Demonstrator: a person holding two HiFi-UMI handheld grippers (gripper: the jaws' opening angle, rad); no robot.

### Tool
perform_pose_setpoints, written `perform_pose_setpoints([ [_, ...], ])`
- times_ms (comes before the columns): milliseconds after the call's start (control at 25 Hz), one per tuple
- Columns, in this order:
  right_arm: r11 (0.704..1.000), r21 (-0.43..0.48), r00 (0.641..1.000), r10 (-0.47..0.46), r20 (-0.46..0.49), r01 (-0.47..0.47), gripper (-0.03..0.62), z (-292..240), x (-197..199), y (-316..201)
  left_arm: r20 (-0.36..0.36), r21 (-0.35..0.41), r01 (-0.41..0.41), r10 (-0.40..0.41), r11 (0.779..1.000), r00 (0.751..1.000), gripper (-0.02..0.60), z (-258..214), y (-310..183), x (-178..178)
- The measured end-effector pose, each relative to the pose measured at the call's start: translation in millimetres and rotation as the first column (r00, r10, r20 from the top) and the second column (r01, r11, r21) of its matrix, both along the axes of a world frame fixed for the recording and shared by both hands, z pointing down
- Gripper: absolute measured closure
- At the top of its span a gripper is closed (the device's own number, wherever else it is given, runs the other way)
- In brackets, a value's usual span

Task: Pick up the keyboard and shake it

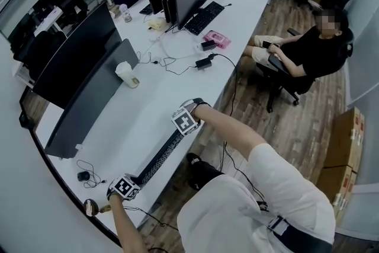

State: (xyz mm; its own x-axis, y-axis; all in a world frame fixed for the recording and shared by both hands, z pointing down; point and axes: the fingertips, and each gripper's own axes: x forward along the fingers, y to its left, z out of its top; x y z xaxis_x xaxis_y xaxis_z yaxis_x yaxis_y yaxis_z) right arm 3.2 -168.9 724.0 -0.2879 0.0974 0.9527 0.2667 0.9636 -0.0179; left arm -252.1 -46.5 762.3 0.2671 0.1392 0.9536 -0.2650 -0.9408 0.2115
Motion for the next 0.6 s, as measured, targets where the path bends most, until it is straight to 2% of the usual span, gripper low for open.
perform_pose_setpoints([
  [120, 0.997, 0.073, 0.999, -0.025, 0.020, 0.024, 0.470, -0.9, -0.7, 2.9, 0.064, 0.055, -0.018, 0.014, 0.998, 0.998, 0.471, 11.6, -1.7, -6.7],
  [200, 0.987, 0.161, 0.999, -0.020, 0.040, 0.013, 0.470, -5.8, -2.1, -4.1, 0.116, 0.119, -0.021, 0.007, 0.993, 0.993, 0.472, 18.4, -8.6, -12.7],
  [280, 0.962, 0.273, 0.999, -0.015, 0.051, 0.001, 0.470, -16.1, -5.2, -17.2, 0.175, 0.225, -0.018, -0.022, 0.974, 0.984, 0.474, 15.4, -26.3, -20.8],
  [320, 0.943, 0.332, 0.998, -0.013, 0.055, -0.006, 0.470, -23.3, -6.4, -24.9, 0.188, 0.289, -0.007, -0.050, 0.957, 0.981, 0.474, 10.4, -37.5, -24.3],
  [360, 0.921, 0.390, 0.998, -0.011, 0.058, -0.012, 0.470, -31.6, -6.7, -31.9, 0.188, 0.359, 0.018, -0.091, 0.933, 0.978, 0.474, 2.8, -48.7, -26.9],
  [400, 0.896, 0.444, 0.998, -0.009, 0.060, -0.019, 0.470, -40.8, -6.3, -37.4, 0.177, 0.432, 0.050, -0.140, 0.900, 0.974, 0.476, -7.1, -58.9, -28.9],
  [480, 0.842, 0.539, 0.998, -0.002, 0.057, -0.029, 0.470, -61.6, -6.7, -45.8, 0.158, 0.573, 0.087, -0.214, 0.815, 0.964, 0.476, -30.7, -76.1, -31.2],
  [600, 0.739, 0.674, 1.000, -0.015, 0.011, 0.003, 0.470, -98.9, -13.0, -58.3, 0.152, 0.707, 0.085, -0.269, 0.702, 0.951, 0.476, -56.5, -94.6, -37.1],
])
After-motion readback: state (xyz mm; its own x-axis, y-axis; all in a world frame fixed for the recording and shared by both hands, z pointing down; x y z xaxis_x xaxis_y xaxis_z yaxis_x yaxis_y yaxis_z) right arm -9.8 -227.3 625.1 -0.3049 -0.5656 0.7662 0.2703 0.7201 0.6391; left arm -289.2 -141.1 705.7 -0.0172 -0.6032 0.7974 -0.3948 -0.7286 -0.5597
